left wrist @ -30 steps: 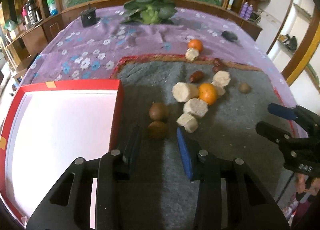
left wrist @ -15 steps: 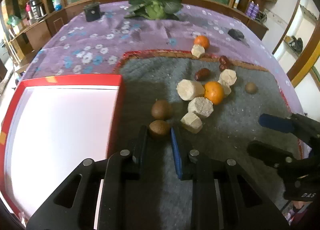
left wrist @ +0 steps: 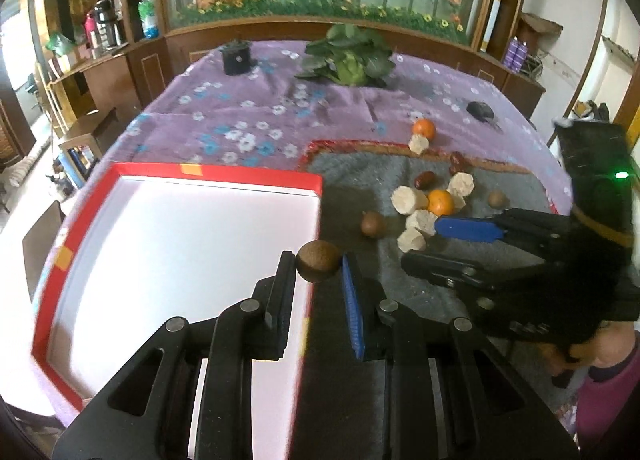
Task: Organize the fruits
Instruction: 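Carry the brown fruit into the tray with left gripper while right gripper carries a cream chunk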
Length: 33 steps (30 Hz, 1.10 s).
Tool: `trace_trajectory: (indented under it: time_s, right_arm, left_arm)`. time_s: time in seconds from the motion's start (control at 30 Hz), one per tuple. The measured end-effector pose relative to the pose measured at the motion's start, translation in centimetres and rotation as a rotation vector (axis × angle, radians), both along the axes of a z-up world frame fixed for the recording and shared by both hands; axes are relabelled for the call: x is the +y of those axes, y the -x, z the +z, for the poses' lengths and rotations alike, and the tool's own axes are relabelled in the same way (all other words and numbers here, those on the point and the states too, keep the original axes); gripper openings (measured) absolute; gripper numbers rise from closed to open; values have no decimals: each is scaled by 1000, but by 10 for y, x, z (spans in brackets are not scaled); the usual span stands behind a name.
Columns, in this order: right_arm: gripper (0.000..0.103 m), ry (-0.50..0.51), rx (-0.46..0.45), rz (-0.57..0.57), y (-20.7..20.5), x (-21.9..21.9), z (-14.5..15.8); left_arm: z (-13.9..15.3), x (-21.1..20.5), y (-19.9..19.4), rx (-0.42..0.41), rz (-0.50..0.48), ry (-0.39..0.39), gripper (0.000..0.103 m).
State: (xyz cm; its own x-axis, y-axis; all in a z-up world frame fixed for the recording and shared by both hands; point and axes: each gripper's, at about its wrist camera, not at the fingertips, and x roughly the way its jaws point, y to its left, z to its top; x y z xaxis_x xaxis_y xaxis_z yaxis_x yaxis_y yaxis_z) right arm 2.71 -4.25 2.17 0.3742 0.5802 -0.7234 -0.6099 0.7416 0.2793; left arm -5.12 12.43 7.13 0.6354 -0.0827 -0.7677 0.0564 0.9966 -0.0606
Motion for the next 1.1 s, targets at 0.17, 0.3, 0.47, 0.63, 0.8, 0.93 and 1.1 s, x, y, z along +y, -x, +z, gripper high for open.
trace_trajectory:
  time_s: [0.17,0.3,0.47,0.63,0.8,0.93,1.1]
  right_arm:
    - [58,-49,66,64,4,12,-8]
    - [58,-41,61,95,16,13,-2]
    - [58,26,36,25,16,5,-5]
    - [58,82,9,-6,6,11,-14]
    - [49,154,-36,-16,0,24,-21]
    - [27,147,-12,-15,2,16,-18]
    - [24,126,-16,-22,9,5,-9]
  left_arm:
    - [0,11,4,-5,26,5,23]
    - [-1,13,3,-4,34,13,23]
    - [-2,11,3,-3,24,22,23]
    - [-2,10,4,1,27,27,23]
    - [-2,11,4,7,36,23,23]
    - [0,11,6,4,41,17,23]
    - [1,14,9,2,54,21,23]
